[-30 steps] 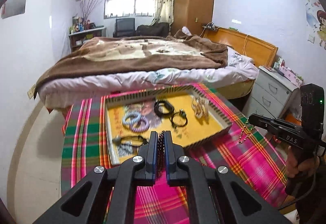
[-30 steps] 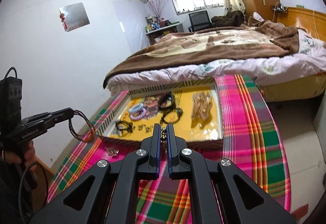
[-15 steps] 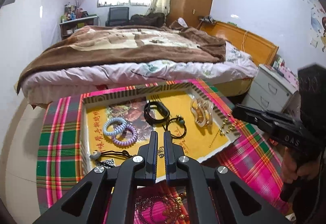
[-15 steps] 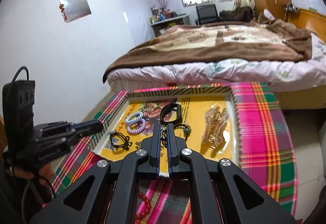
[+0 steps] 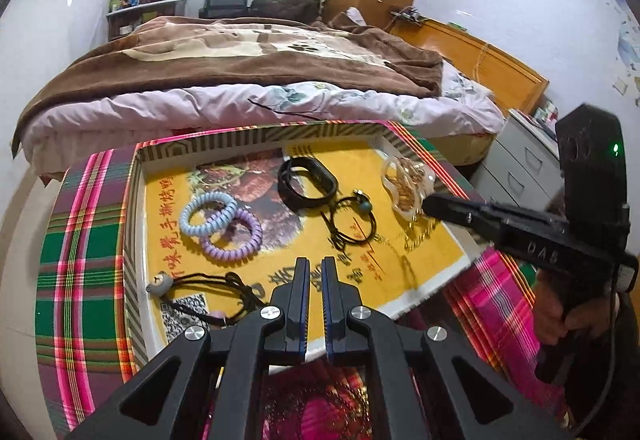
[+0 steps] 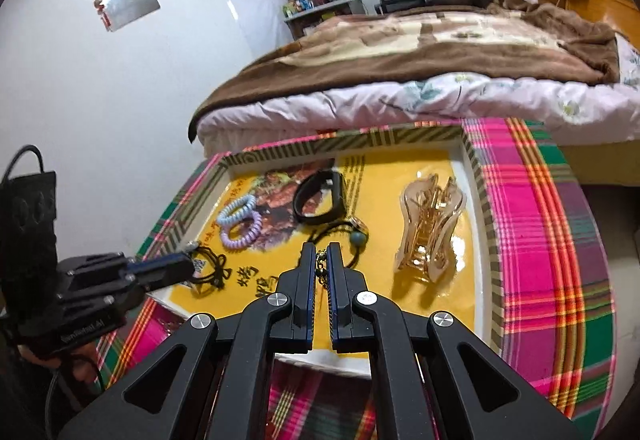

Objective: Organize jewelry
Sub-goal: 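Grasp the red bead bracelet with the left tool while the right tool holds the gold piece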

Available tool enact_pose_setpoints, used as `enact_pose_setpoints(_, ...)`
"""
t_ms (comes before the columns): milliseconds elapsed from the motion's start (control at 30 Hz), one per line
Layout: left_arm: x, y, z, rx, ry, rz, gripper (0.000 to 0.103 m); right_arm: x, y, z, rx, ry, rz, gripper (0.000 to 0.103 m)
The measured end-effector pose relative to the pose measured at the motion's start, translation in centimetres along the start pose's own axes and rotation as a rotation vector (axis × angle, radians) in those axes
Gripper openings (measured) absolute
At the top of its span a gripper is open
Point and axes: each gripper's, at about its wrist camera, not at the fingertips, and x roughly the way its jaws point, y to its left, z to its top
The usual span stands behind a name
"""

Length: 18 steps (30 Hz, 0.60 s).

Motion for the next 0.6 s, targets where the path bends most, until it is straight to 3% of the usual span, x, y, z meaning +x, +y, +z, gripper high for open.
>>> enact_pose_setpoints(133,-0.6,-2.5,-1.4,0.131,0.060,-0.113,0.006,-1.7,0.9,-0.1,-0.024,-0.035,0.015,0.005)
enact_pose_setpoints(233,-0.3,-4.8,-2.9,0.237,0.126,-0.118,0.006,-2.1,1.1,-0.3,-0.033,-0.034,0.000,0.005)
enact_pose_setpoints(267,0.0,-5.3,-3.2,0.256,0.143,-0.125,0.008,-2.2,1.1,-0.4,-0.033,-0.033,-0.002,0.005)
enact_pose_setpoints(333,0.7,-6.2,-3.7,0.280,0.175,-0.128,0.023,-2.4,1.1,-0.5,-0.029,-0.032,-0.002,0.005)
enact_pose_setpoints(367,1.2,-6.8,-4.1,0.306,0.196,-0.127,0.036,-2.5,1.0,-0.5,-0.026,-0.033,-0.004,0.005)
enact_pose_setpoints(400,1.6,-7.2,-4.4,0.327,0.211,-0.111,0.043,-2.6,1.0,-0.5,-0.025,-0.034,-0.005,0.005)
enact_pose_setpoints(533,2.6,-8.5,-5.3,0.417,0.245,-0.044,0.044,-3.0,1.0,-0.6,-0.032,-0.037,-0.004,0.005)
enact_pose_setpoints(600,3.5,-8.5,-5.7,0.447,0.282,0.016,0.052,-3.1,0.9,-0.6,-0.030,-0.038,0.000,0.005)
